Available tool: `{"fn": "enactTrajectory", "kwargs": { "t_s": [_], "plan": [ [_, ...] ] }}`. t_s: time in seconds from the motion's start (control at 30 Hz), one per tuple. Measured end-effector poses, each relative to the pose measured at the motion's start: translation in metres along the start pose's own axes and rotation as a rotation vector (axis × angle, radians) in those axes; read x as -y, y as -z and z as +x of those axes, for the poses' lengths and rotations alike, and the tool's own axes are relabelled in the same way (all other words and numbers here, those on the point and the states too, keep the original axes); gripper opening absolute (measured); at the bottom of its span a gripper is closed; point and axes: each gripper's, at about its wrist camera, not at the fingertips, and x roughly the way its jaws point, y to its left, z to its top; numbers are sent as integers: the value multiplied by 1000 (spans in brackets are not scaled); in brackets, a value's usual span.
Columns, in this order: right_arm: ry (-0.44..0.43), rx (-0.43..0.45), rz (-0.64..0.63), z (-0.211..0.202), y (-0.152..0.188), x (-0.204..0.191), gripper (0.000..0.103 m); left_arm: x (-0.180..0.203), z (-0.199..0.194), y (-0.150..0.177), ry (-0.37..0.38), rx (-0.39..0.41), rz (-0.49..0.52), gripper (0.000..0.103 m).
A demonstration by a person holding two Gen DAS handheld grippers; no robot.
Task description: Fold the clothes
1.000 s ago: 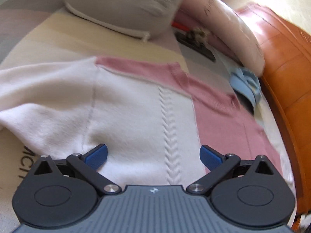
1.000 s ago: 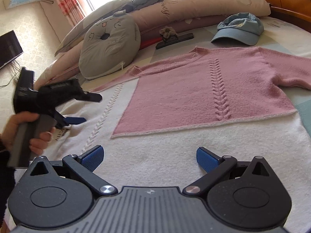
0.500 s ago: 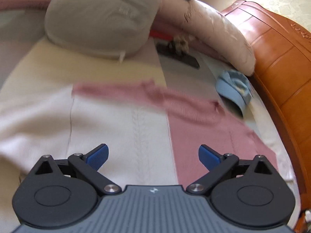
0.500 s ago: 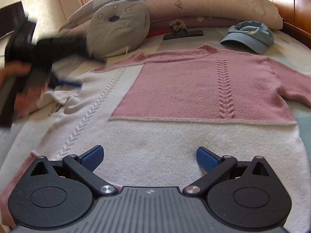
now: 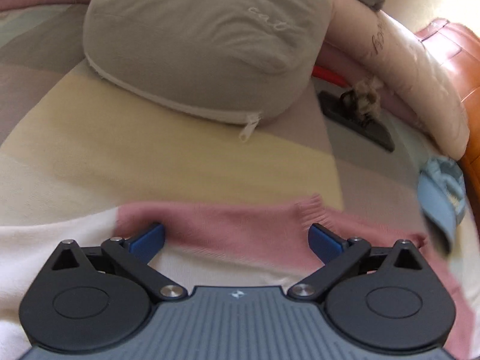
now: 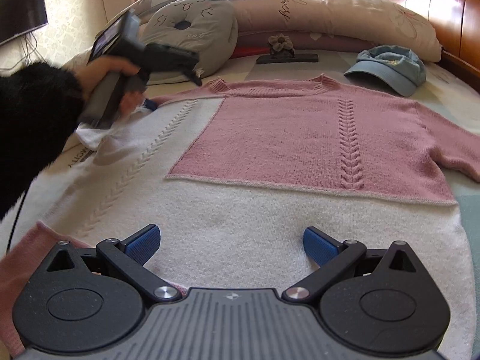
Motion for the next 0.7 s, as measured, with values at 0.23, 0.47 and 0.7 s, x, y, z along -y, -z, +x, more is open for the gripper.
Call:
{"fn": "enactTrajectory", "kwargs": {
  "t_s": [0.23, 0.47, 0.7],
  "plan": [
    [10, 10, -30, 0, 3, -3, 103, 34, 16, 14, 119, -30, 121, 101],
    [28, 0, -56, 0, 2, -7, 103, 43, 8, -7, 90, -39, 52, 100],
    [-29, -9, 49, -14, 0, 2, 103, 20, -95, -11, 145, 1, 183, 101]
  ]
}}
